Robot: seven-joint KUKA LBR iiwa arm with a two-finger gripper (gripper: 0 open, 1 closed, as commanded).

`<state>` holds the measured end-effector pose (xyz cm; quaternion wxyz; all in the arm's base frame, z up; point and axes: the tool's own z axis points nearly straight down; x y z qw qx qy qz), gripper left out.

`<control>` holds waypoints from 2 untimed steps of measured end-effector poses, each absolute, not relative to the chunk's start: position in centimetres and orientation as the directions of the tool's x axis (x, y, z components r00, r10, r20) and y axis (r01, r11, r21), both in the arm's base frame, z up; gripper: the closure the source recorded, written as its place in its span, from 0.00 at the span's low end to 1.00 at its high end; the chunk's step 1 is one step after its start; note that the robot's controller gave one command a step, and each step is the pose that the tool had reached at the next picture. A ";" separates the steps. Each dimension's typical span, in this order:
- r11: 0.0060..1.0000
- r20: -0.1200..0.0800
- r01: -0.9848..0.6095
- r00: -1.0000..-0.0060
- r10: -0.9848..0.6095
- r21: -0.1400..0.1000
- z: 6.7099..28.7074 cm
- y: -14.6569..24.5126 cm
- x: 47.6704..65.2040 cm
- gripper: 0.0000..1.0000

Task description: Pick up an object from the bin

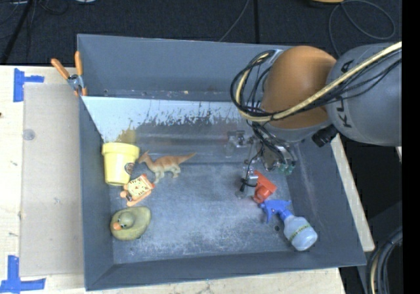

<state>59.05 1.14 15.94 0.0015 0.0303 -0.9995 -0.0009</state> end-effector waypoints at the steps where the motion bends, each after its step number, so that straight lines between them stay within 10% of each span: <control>1: 0.999 0.005 -0.036 -0.999 -0.036 0.001 15.5 -4.1 59.3 0.00; 2: 0.996 0.001 -0.086 -0.996 -0.086 -0.002 14.0 -6.7 59.6 0.00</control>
Offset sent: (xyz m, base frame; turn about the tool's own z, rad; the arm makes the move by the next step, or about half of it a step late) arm 0.0066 -0.0623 -0.0349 -0.0986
